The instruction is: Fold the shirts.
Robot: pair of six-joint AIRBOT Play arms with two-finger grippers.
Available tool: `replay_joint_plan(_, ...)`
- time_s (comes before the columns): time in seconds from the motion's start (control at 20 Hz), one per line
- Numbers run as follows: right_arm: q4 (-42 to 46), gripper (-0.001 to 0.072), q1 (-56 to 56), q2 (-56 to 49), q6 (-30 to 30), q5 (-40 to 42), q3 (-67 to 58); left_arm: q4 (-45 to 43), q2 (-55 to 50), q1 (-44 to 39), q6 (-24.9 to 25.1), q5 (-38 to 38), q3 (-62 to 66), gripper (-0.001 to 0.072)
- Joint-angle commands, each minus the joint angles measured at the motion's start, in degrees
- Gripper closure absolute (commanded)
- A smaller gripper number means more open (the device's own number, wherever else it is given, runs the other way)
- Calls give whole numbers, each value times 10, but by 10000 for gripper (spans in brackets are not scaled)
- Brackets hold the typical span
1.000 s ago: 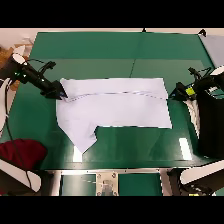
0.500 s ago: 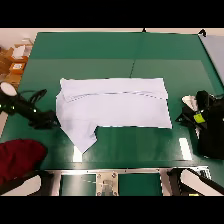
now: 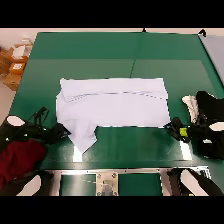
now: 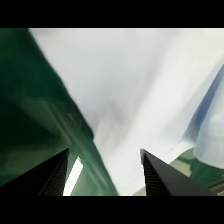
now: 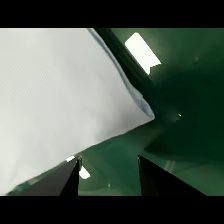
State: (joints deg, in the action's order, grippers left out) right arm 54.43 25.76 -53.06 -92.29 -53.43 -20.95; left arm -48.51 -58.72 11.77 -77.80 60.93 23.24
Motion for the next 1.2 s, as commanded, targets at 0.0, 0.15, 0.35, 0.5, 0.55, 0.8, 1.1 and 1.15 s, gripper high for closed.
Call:
replay_joint_plan(0.0,-59,287,-44,-28,-1,101,26,112,4,0,40,-114,-37,186)
replay_joint_plan(0.15,-119,289,-82,-70,-1,161,26,161,4,0,56,-125,-49,186)
replay_joint_plan(0.35,-120,579,-83,-84,28,164,23,202,4,1,106,-99,-49,567)
replay_joint_plan(0.5,-117,696,-71,-83,79,108,7,189,6,1,129,-25,-35,684)
replay_joint_plan(0.55,-105,697,-64,-82,85,83,-1,167,6,1,128,11,-20,684)
replay_joint_plan(0.8,4,697,-19,-30,51,-29,-35,6,94,1,24,103,24,685)
replay_joint_plan(1.1,50,697,-19,8,24,-100,-62,-67,209,1,-70,149,45,685)
replay_joint_plan(1.15,49,697,-19,11,23,-116,-86,-67,209,1,-75,153,63,685)
